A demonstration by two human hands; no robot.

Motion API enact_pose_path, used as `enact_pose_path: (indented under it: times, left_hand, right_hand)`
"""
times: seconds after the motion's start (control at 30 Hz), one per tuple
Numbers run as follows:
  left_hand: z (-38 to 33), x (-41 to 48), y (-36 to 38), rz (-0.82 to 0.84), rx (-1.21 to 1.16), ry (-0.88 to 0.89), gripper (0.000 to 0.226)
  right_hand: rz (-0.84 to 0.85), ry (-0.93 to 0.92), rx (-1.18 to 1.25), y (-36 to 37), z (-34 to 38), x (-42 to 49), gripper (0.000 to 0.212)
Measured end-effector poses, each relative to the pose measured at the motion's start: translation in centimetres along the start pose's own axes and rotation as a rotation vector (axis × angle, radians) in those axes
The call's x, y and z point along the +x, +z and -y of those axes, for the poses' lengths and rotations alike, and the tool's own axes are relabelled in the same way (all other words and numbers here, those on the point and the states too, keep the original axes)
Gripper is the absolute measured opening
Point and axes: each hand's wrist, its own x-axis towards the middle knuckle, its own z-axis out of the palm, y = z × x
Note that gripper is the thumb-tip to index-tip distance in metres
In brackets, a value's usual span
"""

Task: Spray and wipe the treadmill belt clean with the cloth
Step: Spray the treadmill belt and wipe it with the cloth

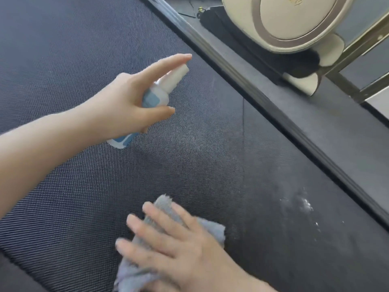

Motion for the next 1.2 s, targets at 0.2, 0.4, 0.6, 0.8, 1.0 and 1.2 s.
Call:
enact_pose_path:
  times: [0.2,0.4,0.6,0.8,1.0,1.2]
  left_hand:
    - [0.0,-0.2,0.0,0.018,0.094,-0.016,0.074]
    - [-0.1,-0.2,0.5,0.001,0.128,-0.006,0.077]
    - [-0.2,0.3,1.1,0.004,0.146,0.019,0.078]
    - [-0.5,0.2,1.5,0.004,0.153,-0.004,0.078]
    - [-0.5,0.2,1.6,-0.01,0.173,0.012,0.077]
    - [-0.7,0.0,1.5,-0.035,0.206,0.057,0.073]
  right_hand:
    - [-0.093,0.115,0.011,0.0,0.8,-0.3,0.043]
    - [-0.112,0.271,0.029,-0.4,-1.2,-0.4,0.045]
    - [-0.094,0.433,0.028,-1.0,-6.3,-0.4,0.05]
    - [-0.042,0.622,-0.072,-2.2,-14.2,-0.1,0.059]
    - [0.098,0.862,-0.171,-3.6,-23.5,-0.9,0.058]
    - [0.183,1.019,-0.242,-4.5,-30.0,-3.1,0.052]
